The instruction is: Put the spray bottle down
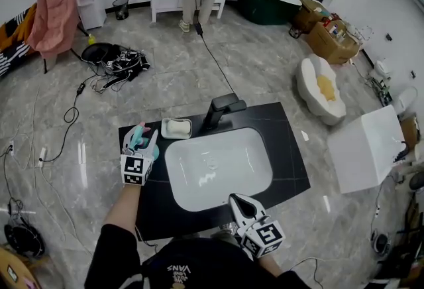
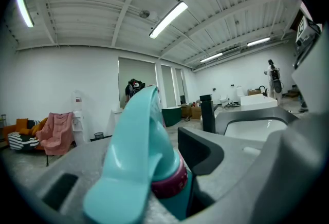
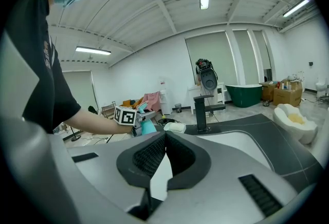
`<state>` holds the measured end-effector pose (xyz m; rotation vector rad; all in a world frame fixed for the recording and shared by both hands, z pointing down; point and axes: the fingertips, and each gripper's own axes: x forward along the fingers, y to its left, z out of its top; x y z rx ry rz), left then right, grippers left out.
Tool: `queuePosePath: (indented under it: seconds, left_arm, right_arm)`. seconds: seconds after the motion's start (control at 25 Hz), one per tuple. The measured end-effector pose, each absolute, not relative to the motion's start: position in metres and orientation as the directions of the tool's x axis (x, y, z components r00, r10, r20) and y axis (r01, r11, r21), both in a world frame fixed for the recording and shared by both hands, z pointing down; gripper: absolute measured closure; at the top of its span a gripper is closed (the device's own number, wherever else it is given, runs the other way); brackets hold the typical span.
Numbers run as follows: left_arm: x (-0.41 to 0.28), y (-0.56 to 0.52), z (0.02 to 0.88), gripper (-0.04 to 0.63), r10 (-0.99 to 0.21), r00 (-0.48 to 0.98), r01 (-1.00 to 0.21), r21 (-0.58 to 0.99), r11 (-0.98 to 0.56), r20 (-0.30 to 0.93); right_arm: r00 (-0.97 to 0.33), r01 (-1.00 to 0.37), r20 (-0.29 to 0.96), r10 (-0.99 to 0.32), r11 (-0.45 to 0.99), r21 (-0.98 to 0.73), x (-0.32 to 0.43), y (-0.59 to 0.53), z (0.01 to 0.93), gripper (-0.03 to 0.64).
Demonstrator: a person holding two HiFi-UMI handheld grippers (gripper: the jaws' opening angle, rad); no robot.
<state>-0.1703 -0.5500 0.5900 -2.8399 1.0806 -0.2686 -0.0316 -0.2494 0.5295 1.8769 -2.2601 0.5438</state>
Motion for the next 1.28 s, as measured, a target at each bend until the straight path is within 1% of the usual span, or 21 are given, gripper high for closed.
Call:
queuePosePath:
  seconds: [0.44, 0.48, 0.52, 0.56, 0.6, 0.68, 0.88, 1.28]
  left_arm:
    - [-0.160, -0.554, 0.594, 0.418, -0.656, 0.744, -0.630, -0.196, -0.752, 0.124]
    - [-0.159, -0.554, 0.595, 0.411, -0.652, 0.748, -0.627, -0.190, -0.756, 0.125]
    - [-0.159, -0.554, 0.596, 0.391, -0.650, 0.750, -0.627, -0.179, -0.758, 0.124]
    - [-0.160, -0.555, 0.597, 0.334, -0.651, 0.749, -0.631, -0.164, -0.758, 0.122]
    - [-0.162, -0.555, 0.598, 0.292, -0.653, 0.748, -0.637, -0.148, -0.757, 0.120]
    - [-0.165, -0.555, 0.599, 0.261, -0.656, 0.745, -0.644, -0.128, -0.755, 0.120]
    - [-0.173, -0.553, 0.594, 0.229, -0.656, 0.745, -0.647, -0.110, -0.755, 0.123]
    - [-0.210, -0.509, 0.582, 0.225, -0.704, 0.695, -0.696, -0.106, -0.710, 0.145]
  right_arm:
    - [-0.130, -0.981, 0.363, -0.923, 0.065, -0.185, -0.019, -0.242, 0.520, 0.614]
    - [-0.129, -0.981, 0.368, -0.921, 0.066, -0.180, -0.018, -0.241, 0.521, 0.615]
    - [-0.128, -0.982, 0.369, -0.921, 0.065, -0.179, -0.019, -0.241, 0.521, 0.614]
    - [-0.125, -0.981, 0.367, -0.922, 0.060, -0.183, -0.019, -0.242, 0.519, 0.614]
    - [-0.122, -0.981, 0.365, -0.923, 0.056, -0.186, -0.019, -0.243, 0.518, 0.615]
    - [-0.126, -0.981, 0.367, -0.922, 0.061, -0.183, -0.019, -0.241, 0.520, 0.615]
    - [-0.128, -0.981, 0.350, -0.928, 0.067, -0.182, -0.014, -0.242, 0.519, 0.615]
    - [-0.169, -0.975, 0.287, -0.943, 0.118, -0.188, 0.005, -0.230, 0.507, 0.615]
